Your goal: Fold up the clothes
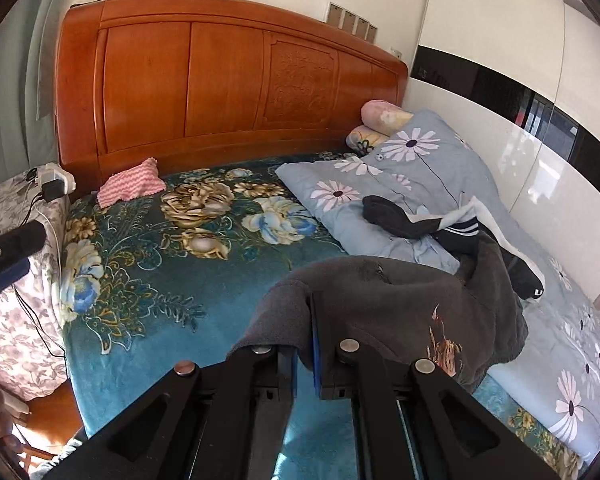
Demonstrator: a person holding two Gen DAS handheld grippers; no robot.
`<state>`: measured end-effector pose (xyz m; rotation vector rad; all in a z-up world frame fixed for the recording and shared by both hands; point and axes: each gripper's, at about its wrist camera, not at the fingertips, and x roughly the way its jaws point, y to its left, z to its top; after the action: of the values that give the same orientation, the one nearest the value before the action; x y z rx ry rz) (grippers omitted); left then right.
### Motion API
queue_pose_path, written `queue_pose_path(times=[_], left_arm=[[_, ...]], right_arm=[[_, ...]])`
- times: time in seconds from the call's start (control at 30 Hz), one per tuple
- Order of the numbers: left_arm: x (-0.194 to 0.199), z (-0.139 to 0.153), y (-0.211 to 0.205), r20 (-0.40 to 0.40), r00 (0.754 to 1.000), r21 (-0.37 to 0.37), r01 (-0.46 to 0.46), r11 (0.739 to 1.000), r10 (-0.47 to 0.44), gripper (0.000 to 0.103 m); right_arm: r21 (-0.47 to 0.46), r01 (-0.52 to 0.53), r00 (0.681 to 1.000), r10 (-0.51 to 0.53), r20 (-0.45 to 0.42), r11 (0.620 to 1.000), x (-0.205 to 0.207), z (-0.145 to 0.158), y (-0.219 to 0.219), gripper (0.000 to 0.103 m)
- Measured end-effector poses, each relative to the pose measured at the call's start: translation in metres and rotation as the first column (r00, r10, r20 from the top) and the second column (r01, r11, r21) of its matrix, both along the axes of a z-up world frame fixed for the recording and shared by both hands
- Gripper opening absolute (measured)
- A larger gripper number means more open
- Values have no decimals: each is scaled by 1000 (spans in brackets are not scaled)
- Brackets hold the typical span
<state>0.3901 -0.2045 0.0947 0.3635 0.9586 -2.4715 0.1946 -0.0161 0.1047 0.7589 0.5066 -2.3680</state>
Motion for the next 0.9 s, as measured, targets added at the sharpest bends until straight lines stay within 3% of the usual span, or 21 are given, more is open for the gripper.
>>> queue_pose_path(times=[0.1,0.17,0.27,0.33,0.43,0.5,0.6,0.67,0.8,0.9], left_arm=[[16,9,-6,-26,999,-11,-26,1000,26,103],[15,7,-5,-3,1000,-6,-15,1000,15,103],[10,0,1,52,999,-8,9,1000,-9,103],[4,-11,5,104,994,1,19,1000,-19,103],[-8,-31,9,171,985,42,28,999,-35,103],[-17,-46,11,200,979,84,30,996,-47,103],[-32,-73,19,273,958,145,44,989,-83,103],[-42,-93,24,346,932,164,57,985,-112,103],[-54,-132,35,440,890,192,36,981,-119,103],[-66,-165,40,480,866,261,13,965,-142,103]], right_arm=[[-42,4,999,-3,39,999,8,-3,-21,6],[-30,6,999,-4,51,1000,10,-10,-37,6],[-3,40,989,-39,143,999,-12,-40,-51,6],[58,45,979,-55,196,997,-26,-65,-59,6],[167,-2,978,-33,205,986,-28,-97,-64,9],[206,-68,977,23,210,976,-20,-110,-61,14],[216,-170,966,118,232,962,-6,-125,-47,35],[193,-213,949,156,273,958,-1,-132,-29,39],[49,-172,924,143,355,984,-6,-141,33,49],[-52,21,909,2,417,998,-29,-154,100,49]])
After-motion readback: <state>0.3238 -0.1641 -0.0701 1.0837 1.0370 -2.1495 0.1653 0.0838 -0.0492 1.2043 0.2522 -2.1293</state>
